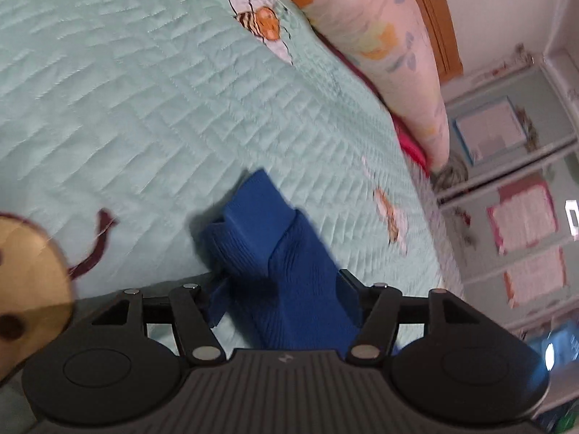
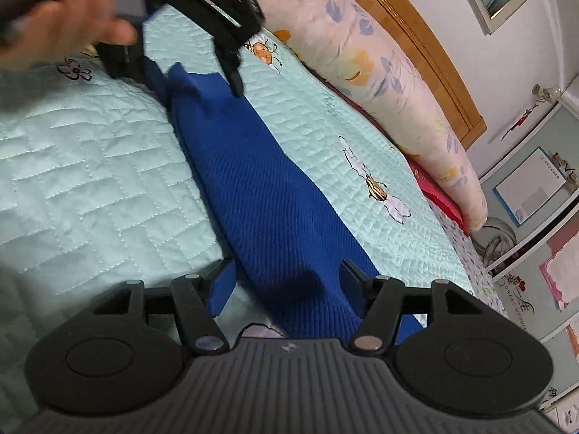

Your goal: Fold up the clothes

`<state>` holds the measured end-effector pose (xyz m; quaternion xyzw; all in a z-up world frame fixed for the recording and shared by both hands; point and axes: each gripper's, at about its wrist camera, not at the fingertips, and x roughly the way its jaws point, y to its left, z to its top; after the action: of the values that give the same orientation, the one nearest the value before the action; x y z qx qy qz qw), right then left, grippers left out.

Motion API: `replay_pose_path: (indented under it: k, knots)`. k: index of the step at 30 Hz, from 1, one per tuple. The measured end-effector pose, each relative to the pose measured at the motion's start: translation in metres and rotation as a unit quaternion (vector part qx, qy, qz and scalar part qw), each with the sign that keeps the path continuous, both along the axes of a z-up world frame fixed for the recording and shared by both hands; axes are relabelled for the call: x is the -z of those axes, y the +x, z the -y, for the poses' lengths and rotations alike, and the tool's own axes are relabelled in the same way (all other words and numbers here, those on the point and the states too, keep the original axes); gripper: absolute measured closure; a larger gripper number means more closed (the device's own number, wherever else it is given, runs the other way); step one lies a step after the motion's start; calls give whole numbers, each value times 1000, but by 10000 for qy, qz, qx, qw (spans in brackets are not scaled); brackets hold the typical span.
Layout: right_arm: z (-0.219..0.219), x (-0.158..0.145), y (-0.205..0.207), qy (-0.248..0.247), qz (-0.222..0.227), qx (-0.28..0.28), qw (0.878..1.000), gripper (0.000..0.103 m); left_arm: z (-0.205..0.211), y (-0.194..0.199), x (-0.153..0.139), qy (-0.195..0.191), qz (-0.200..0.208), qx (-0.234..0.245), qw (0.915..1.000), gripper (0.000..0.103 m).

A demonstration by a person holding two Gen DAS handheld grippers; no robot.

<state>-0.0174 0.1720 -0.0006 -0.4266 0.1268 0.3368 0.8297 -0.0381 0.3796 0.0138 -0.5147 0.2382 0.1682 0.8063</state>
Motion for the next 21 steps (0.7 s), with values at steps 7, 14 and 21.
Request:
replay_pose_path:
  k: [7, 14, 21]
  knots:
    - [-5, 1, 15, 86, -176, 82, 9998, 64, -9, 40, -5, 289, 168, 402, 9986, 89]
    - [-11, 0, 25, 343, -16, 459, 9984, 93, -7, 89, -64, 1173, 934, 957, 9840, 91]
    - [-29, -24, 61, 1197, -97, 1054, 9872, 91, -1, 121, -129, 2197, 1635, 987, 9567, 92]
